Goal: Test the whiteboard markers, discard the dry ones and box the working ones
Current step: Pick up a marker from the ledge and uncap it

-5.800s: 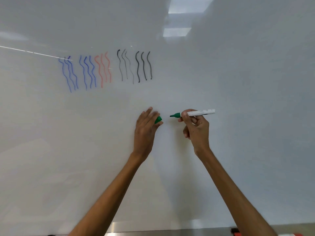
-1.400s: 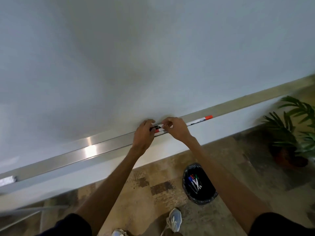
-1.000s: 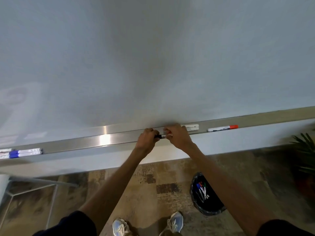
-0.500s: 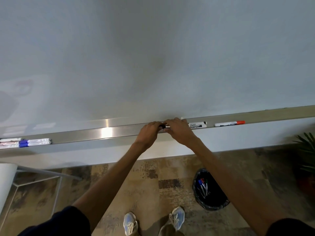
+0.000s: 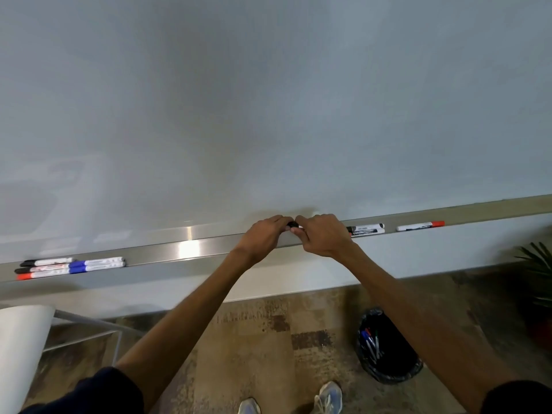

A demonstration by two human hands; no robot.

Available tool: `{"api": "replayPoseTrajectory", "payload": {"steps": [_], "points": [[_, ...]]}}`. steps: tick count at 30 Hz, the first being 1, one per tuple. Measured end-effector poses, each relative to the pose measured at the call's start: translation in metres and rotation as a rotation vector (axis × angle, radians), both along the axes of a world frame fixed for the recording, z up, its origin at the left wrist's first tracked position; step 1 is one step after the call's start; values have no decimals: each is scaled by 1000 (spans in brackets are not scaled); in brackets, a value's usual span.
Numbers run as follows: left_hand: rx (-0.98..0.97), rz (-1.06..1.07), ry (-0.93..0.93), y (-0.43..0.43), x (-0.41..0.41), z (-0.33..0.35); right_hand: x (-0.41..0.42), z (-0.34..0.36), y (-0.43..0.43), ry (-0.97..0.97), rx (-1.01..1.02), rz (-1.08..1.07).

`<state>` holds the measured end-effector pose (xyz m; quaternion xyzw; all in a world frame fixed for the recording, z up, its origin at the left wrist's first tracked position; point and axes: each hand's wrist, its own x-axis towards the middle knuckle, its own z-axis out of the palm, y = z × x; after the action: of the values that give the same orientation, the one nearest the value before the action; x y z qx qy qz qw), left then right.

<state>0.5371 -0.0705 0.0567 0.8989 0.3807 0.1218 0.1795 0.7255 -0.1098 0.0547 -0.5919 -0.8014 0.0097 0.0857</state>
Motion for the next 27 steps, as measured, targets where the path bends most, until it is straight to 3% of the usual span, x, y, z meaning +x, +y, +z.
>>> {"api": "replayPoseTrajectory", "payload": {"steps": [8,13,17,27], "points": [[102,-36,-13,-1,-48,25,-45,28,1,-89,-17,-37],[161,58,-72,6,-91,40,-53,39,-4,-25,91,-106],[193,220,-107,1,-103,58,-76,58,-2,109,130,-166],[239,369,-434,-4,-115,140,-145,155,16,651,323,-228]]}}
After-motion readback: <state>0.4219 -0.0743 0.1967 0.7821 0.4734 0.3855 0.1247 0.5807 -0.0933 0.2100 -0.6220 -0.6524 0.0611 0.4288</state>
